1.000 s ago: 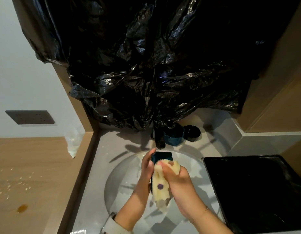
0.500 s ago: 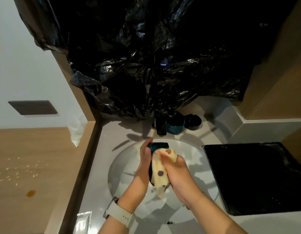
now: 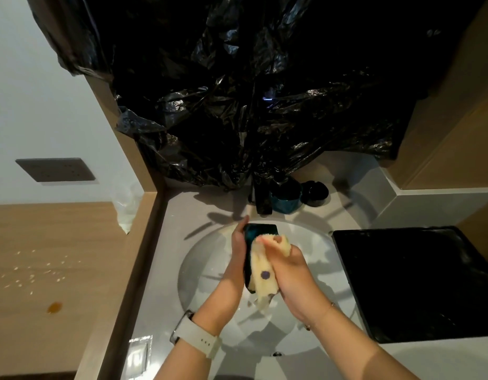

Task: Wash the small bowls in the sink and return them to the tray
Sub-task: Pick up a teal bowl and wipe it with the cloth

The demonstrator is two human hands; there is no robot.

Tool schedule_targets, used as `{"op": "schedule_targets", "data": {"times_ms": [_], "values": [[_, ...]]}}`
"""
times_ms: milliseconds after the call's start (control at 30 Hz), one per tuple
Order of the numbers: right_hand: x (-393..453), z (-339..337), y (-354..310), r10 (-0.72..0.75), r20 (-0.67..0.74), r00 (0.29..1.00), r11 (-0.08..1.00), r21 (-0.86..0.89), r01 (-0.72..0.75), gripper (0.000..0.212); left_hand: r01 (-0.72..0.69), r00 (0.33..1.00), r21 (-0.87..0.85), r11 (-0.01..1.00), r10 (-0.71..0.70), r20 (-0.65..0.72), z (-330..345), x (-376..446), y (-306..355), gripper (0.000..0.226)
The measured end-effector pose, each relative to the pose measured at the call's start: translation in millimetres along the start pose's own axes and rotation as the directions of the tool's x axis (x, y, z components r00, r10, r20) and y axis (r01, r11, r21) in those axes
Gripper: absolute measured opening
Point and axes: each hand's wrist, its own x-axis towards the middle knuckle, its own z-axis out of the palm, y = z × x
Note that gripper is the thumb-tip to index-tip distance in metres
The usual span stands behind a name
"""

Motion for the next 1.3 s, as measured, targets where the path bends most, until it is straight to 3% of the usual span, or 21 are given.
{"op": "schedule_targets", "data": {"times_ms": [67, 133, 200, 267, 333, 367, 467, 533, 600, 700, 800, 833, 967, 1000, 1100, 1167, 1233, 1300], "values": [[-2, 0, 5, -0.159, 0.091, 0.983, 0.969, -0.178, 0.173, 0.021, 0.268, 0.962, -0.215, 0.939, -0.251, 0.104, -5, -2, 3, 0.062], [-5, 1, 7, -0.206, 0.14, 0.968, 0.942, -0.241, 0.235, 0.021, 0.318, 0.948, -0.183, 0.93, -0.307, 0.086, -5, -1, 2, 0.065], [-5, 3, 5, -0.184, 0.097, 0.978, 0.96, -0.196, 0.2, 0.022, 0.245, 0.969, -0.188, 0.951, -0.248, 0.011, 1, -1, 0, 0.056], [-2, 4, 1, -0.047, -0.032, 0.998, 0.999, -0.017, 0.046, 0.021, 0.064, 0.994, -0.063, 0.996, -0.07, -0.087, 3, 4, -8, 0.049], [3, 2, -3, 0.068, -0.015, 0.998, 0.986, 0.154, -0.065, 0.022, -0.076, 0.994, 0.152, 0.986, 0.086, -0.061, -3, 10, -22, 0.056], [5, 2, -4, 0.063, 0.005, 0.998, 0.988, 0.141, -0.063, 0.021, -0.101, 0.994, 0.168, 0.981, 0.108, -0.03, -5, 11, -24, 0.062], [8, 1, 3, -0.053, -0.017, 0.998, 0.997, -0.057, 0.051, 0.016, 0.04, 0.999, -0.053, 0.998, -0.041, -0.004, -12, 7, -9, 0.074], [4, 1, 7, -0.218, 0.093, 0.972, 0.946, -0.224, 0.234, 0.012, 0.217, 0.974, -0.194, 0.957, -0.199, 0.107, -12, -1, 3, 0.067], [-1, 2, 11, -0.29, 0.174, 0.941, 0.9, -0.286, 0.33, 0.011, 0.266, 0.963, -0.237, 0.934, -0.25, 0.098, -9, -4, 3, 0.062], [-4, 4, 8, -0.229, 0.111, 0.967, 0.951, -0.189, 0.247, 0.018, 0.198, 0.98, -0.167, 0.966, -0.197, 0.02, -2, 2, -2, 0.052], [-1, 5, 1, -0.011, 0.001, 1.0, 0.999, 0.041, 0.011, 0.021, -0.071, 0.994, -0.01, 0.997, 0.07, -0.089, 0, 13, -19, 0.05], [0, 5, 0, 0.01, 0.007, 1.0, 0.998, 0.059, -0.011, 0.019, -0.095, 0.991, -0.002, 0.995, 0.095, -0.096, -2, 14, -26, 0.053], [1, 8, 2, -0.045, -0.01, 0.999, 0.999, -0.007, 0.045, 0.019, -0.13, 0.991, -0.011, 0.991, 0.13, 0.016, -9, 2, -19, 0.089], [0, 8, 4, -0.082, -0.019, 0.996, 0.996, -0.03, 0.081, 0.018, -0.089, 0.996, -0.072, 0.993, 0.09, 0.012, -6, 1, -13, 0.09], [-4, 10, 11, -0.229, 0.079, 0.97, 0.956, -0.172, 0.239, 0.018, 0.243, 0.964, -0.283, 0.928, -0.198, 0.178, -7, -14, 8, 0.07], [-7, 11, 13, -0.245, 0.112, 0.963, 0.942, -0.207, 0.264, 0.019, 0.294, 0.955, -0.279, 0.914, -0.267, 0.132, -4, -15, 10, 0.06], [-7, 11, 8, -0.215, 0.078, 0.973, 0.962, -0.153, 0.225, 0.022, 0.23, 0.973, -0.258, 0.939, -0.231, 0.026, 0, -8, 5, 0.052], [-2, 10, 2, -0.091, -0.006, 0.996, 0.996, -0.021, 0.091, 0.022, 0.025, 0.992, -0.109, 0.994, -0.038, -0.118, -1, 3, -9, 0.054]]}}
